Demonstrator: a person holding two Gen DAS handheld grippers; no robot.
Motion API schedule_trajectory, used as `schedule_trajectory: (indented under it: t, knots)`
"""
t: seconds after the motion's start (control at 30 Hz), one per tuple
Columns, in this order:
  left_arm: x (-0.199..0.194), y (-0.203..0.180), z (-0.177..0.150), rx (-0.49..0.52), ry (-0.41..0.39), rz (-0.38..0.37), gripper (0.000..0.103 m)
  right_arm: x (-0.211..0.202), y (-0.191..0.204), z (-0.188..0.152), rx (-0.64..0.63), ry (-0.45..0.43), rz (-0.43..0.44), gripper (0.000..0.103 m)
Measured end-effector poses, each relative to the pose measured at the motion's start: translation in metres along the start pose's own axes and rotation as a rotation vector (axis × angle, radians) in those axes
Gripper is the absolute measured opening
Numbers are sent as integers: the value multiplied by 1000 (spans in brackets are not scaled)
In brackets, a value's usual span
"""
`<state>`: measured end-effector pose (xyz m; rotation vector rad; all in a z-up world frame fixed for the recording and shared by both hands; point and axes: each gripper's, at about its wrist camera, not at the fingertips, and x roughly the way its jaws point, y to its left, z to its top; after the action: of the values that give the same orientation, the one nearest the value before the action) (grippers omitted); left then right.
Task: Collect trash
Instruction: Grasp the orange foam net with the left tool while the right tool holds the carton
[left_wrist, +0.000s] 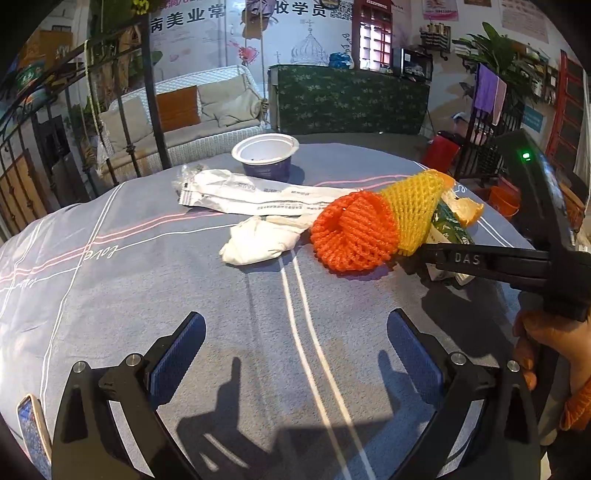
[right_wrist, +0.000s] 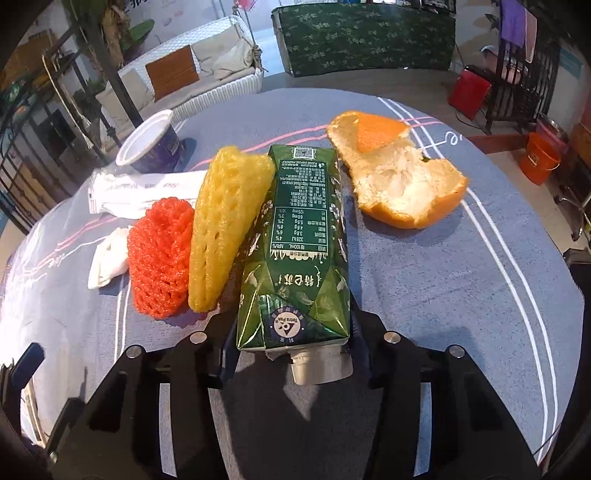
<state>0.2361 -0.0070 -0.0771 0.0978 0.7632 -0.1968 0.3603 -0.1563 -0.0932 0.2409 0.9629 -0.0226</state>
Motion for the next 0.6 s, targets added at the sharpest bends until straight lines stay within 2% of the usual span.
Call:
schedule_trajectory:
  t: [0.23,0.6]
  knots:
    - [18,-26,11,71,11,-39,96,-32,-15,-11,7,-68,16,49]
    - [57,-53,35,133,48,-53,81,-80,-55,-42,11,-144,-2,49]
